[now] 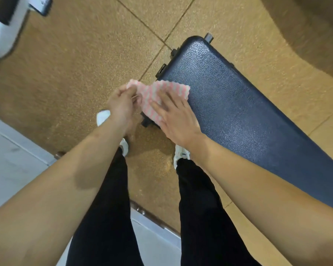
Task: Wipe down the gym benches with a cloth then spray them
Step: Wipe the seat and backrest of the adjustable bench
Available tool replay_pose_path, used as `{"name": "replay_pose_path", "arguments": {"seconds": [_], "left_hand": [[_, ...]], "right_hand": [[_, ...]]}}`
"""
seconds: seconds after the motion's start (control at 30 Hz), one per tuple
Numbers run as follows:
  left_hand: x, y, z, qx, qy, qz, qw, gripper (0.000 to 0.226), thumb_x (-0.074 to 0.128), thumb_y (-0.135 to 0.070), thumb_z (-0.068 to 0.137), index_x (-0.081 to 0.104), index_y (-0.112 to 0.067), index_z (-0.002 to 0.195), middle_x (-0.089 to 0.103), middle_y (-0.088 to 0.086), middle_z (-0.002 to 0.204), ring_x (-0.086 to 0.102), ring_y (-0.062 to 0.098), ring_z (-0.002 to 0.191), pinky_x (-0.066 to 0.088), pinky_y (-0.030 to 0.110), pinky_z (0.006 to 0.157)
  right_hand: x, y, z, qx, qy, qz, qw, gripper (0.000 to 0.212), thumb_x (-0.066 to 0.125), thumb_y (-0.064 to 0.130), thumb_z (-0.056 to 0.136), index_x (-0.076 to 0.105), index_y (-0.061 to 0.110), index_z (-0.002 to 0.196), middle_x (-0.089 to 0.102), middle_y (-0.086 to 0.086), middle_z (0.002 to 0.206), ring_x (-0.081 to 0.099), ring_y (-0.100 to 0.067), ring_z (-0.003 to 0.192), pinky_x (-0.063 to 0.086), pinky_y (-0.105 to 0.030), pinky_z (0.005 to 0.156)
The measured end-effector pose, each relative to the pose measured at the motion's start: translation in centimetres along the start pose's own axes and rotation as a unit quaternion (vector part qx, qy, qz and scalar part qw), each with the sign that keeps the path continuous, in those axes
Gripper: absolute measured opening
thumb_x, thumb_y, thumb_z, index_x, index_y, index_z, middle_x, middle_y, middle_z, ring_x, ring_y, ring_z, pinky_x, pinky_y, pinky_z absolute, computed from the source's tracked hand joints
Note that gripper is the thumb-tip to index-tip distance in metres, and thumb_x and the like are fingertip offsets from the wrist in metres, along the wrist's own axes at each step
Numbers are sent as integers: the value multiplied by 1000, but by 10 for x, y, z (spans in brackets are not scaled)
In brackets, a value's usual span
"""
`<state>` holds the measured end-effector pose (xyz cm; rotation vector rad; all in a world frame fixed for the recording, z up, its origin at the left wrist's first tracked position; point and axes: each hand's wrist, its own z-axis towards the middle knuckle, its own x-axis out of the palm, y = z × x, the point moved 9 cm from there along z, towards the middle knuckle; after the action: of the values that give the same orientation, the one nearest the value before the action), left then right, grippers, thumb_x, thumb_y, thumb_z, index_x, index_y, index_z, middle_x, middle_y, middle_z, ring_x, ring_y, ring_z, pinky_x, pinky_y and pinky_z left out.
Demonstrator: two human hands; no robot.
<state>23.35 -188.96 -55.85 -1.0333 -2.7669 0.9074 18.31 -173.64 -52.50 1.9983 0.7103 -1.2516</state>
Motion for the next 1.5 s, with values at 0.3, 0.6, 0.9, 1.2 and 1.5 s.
{"name": "replay_pose_path", "arguments": {"seconds": [0.3, 0.6, 0.9, 1.2, 1.5], "left_hand": [[74, -25, 11, 88, 260, 209, 939, 42, 61, -4, 98, 61, -16, 139, 69, 1, 132, 64, 11, 123, 50, 27, 106], [140, -62, 54, 76, 339, 338, 875, 30, 70, -8, 95, 63, -7, 124, 54, -13, 65, 51, -8, 53, 42, 11, 58], [115, -162, 37, 37, 409, 407, 816, 24, 79, -10, 87, 72, -11, 110, 73, 8, 99, 67, 16, 78, 56, 23, 65], [11, -325, -17, 147, 356, 292, 876, 7, 70, -13, 95, 68, -11, 88, 65, -12, 80, 58, -5, 69, 46, 14, 72], [41, -465, -103, 248, 359, 237, 868, 15, 62, -11, 101, 60, -20, 89, 69, -6, 73, 67, 8, 73, 56, 27, 74]], "right_hand": [[-40, -58, 68, 65, 35, 53, 996, 53, 49, 47, 100, 53, 21, 146, 35, -9, 161, 21, -32, 153, 18, -45, 123], [-77, -126, 118, 223, 118, 68, 965, 30, 52, 40, 100, 70, 30, 123, 61, -2, 136, 53, -30, 128, 47, -44, 100], [-154, -105, 128, 360, 63, 164, 916, 8, 71, 19, 89, 74, 16, 95, 73, -4, 89, 67, -22, 83, 51, -30, 71], [-290, 2, 153, 324, -113, 361, 867, 20, 68, -2, 79, 64, 13, 92, 63, -3, 87, 55, -18, 76, 43, -25, 65], [-371, 19, 167, 332, -112, 460, 816, 33, 69, 11, 85, 72, 21, 117, 51, 12, 73, 47, -5, 67, 40, -23, 66]]}}
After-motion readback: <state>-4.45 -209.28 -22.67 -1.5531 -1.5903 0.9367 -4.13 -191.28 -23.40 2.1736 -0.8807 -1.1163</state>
